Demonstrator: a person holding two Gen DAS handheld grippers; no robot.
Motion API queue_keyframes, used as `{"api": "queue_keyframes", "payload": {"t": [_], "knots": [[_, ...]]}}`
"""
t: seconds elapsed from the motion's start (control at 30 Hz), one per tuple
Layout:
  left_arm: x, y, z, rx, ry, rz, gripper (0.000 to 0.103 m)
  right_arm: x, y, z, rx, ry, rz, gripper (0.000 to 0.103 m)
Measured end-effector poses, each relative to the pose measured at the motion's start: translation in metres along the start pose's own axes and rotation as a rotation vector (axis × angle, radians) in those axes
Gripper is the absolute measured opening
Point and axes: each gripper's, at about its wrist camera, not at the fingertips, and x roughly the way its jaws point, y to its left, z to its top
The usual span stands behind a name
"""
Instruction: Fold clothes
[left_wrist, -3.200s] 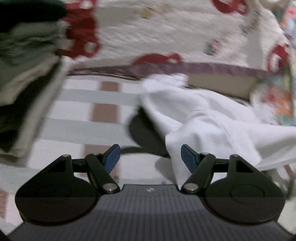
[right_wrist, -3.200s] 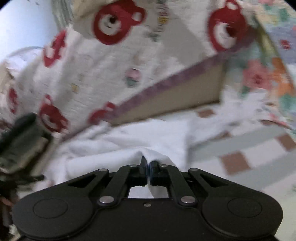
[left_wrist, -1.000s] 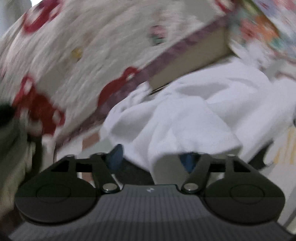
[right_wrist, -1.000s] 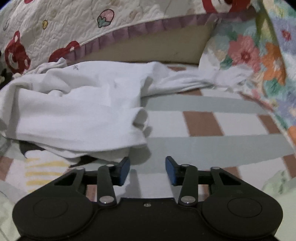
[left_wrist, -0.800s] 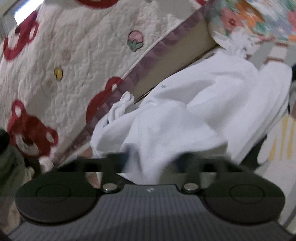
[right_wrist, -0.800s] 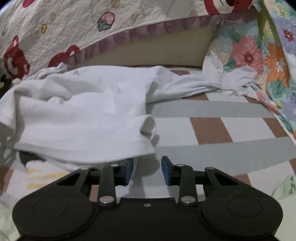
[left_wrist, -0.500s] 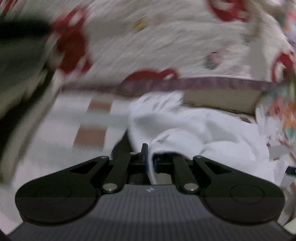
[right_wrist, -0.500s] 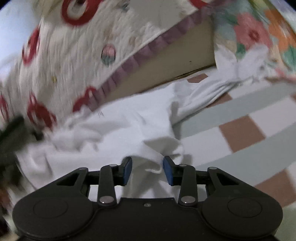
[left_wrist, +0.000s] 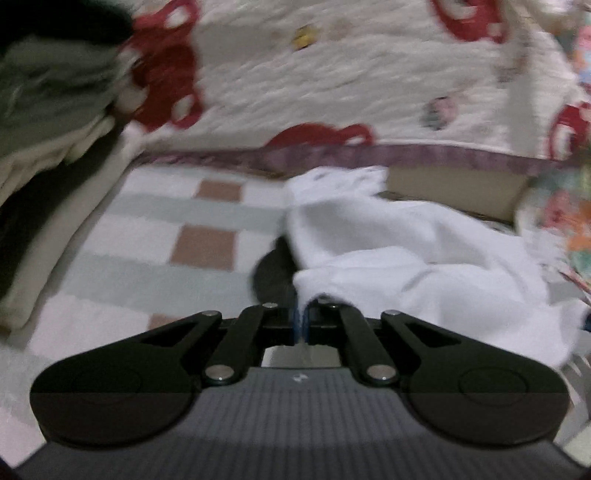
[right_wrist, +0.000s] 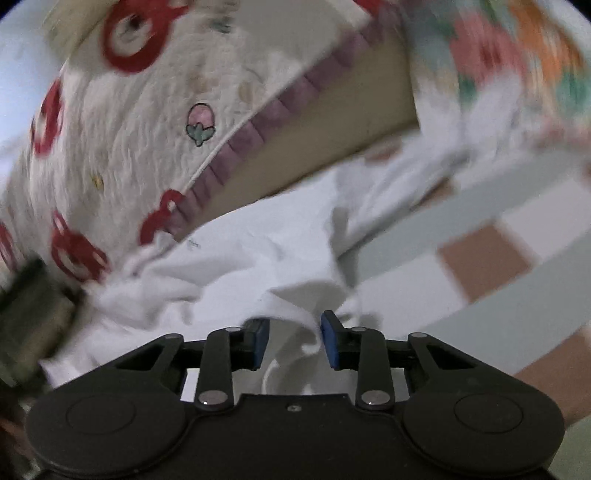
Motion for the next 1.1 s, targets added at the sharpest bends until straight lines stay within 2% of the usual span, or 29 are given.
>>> {"api": "queue_keyframes", "payload": {"t": [0.03, 0.07, 0.1, 0.23, 0.33, 0.47, 0.53, 0.57, 0.6, 0.67, 0.77, 0.8, 0.87, 0.97, 1.0, 1.1], "knots": [[-0.002, -0.006, 0.002, 0.026, 0.001, 0.005, 0.002, 0.001, -0.001, 0.002, 0.017, 0.005, 0.004, 0.038], [-0.005, -0.012, 0.005, 0.041, 0.001, 0.007, 0.002, 0.001, -0.002, 0.003, 0.033, 0.01, 0.009, 0.034], [-0.008, -0.015, 0.008, 0.04, -0.005, 0.0, 0.002, 0.002, -0.003, 0.005, 0.05, 0.015, 0.013, 0.01], [-0.035, -0.02, 0.021, 0.013, -0.046, -0.012, 0.002, 0.0, -0.005, 0.013, 0.109, 0.02, 0.027, 0.007], [-0.071, -0.019, 0.038, 0.01, -0.118, -0.015, 0.002, -0.052, 0.009, 0.033, 0.088, -0.076, 0.027, 0.006], [-0.15, -0.029, 0.064, 0.031, -0.231, -0.031, 0.002, -0.156, 0.031, 0.076, 0.005, -0.249, 0.057, 0.005], [-0.192, -0.036, 0.074, 0.042, -0.28, -0.036, 0.002, -0.215, 0.044, 0.079, -0.034, -0.343, 0.044, 0.004], [-0.207, -0.039, 0.072, 0.034, -0.272, -0.021, 0.002, -0.241, 0.049, 0.072, -0.056, -0.358, 0.019, 0.004], [-0.211, -0.037, 0.064, 0.001, -0.232, -0.006, 0.002, -0.255, 0.05, 0.063, -0.064, -0.355, -0.003, 0.003], [-0.219, -0.034, 0.047, -0.067, -0.146, 0.018, 0.002, -0.248, 0.036, 0.042, -0.033, -0.291, -0.035, 0.002], [-0.203, -0.023, -0.005, -0.181, 0.045, 0.014, 0.002, -0.238, 0.015, 0.009, 0.013, -0.195, -0.083, 0.002], [-0.196, -0.022, -0.021, -0.203, 0.103, 0.022, 0.002, -0.235, 0.008, -0.001, 0.029, -0.163, -0.099, 0.002], [-0.185, -0.03, -0.042, -0.172, 0.176, 0.05, 0.002, -0.228, -0.006, -0.023, 0.06, -0.099, -0.131, 0.002], [-0.182, -0.047, -0.042, -0.084, 0.177, 0.069, 0.002, -0.218, -0.027, -0.055, 0.106, -0.003, -0.179, 0.002], [-0.188, -0.052, -0.034, -0.071, 0.15, 0.063, 0.002, -0.218, -0.031, -0.061, 0.114, 0.013, -0.187, 0.002], [-0.205, -0.066, -0.011, -0.031, 0.071, 0.042, 0.002, -0.234, -0.028, -0.054, 0.098, -0.019, -0.172, 0.002]]}}
